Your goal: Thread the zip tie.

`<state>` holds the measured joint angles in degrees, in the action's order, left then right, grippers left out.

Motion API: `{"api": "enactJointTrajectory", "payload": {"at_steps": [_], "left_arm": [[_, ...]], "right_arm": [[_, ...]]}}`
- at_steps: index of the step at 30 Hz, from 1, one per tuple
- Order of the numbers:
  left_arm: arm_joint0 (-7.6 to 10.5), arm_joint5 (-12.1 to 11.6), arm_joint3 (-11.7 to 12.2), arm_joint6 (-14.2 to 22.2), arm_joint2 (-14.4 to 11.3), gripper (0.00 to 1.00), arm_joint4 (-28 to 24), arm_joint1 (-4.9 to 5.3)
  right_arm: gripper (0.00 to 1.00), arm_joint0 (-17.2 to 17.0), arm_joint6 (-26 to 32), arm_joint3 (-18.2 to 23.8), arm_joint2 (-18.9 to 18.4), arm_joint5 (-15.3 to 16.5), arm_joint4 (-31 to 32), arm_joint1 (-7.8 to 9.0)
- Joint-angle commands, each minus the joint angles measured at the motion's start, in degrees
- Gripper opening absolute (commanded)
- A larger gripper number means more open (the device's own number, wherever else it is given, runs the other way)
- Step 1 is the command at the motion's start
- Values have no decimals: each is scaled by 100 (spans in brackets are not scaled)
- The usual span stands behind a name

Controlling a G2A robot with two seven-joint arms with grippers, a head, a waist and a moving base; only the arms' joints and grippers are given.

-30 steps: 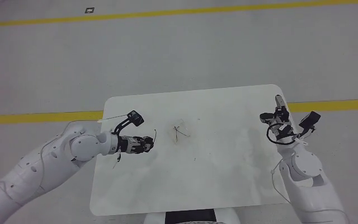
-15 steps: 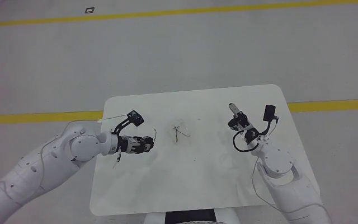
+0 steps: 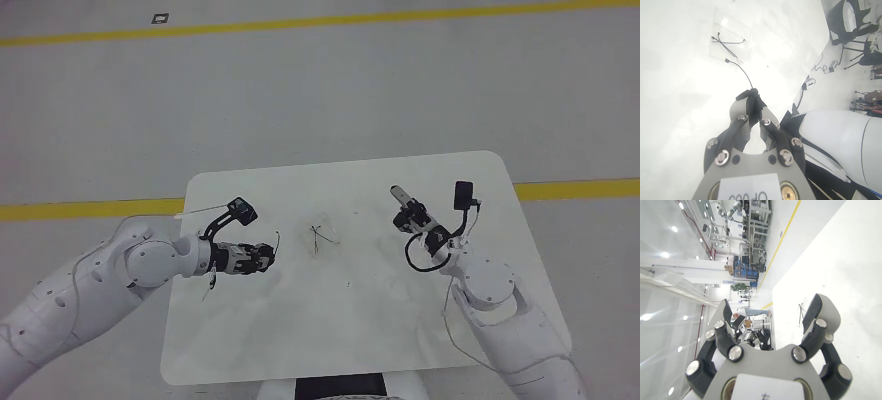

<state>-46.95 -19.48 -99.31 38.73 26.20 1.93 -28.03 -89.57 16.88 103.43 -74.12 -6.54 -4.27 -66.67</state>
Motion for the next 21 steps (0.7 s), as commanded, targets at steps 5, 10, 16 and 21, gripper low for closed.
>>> {"api": "enactJointTrajectory", "payload": {"at_steps": [5,10,16,21], "left_arm": [[0,0,0,0,0,0,0,0],[0,0,0,0,0,0,0,0],[0,0,0,0,0,0,0,0],[0,0,0,0,0,0,0,0]], "right_arm": [[100,470,333,-397,490,-174,186,-64],[100,671,647,-596,661,-188,239,-82],[100,671,647,-596,661,-188,239,-82],[100,904,1023,-794,874,-136,322,-104]]}}
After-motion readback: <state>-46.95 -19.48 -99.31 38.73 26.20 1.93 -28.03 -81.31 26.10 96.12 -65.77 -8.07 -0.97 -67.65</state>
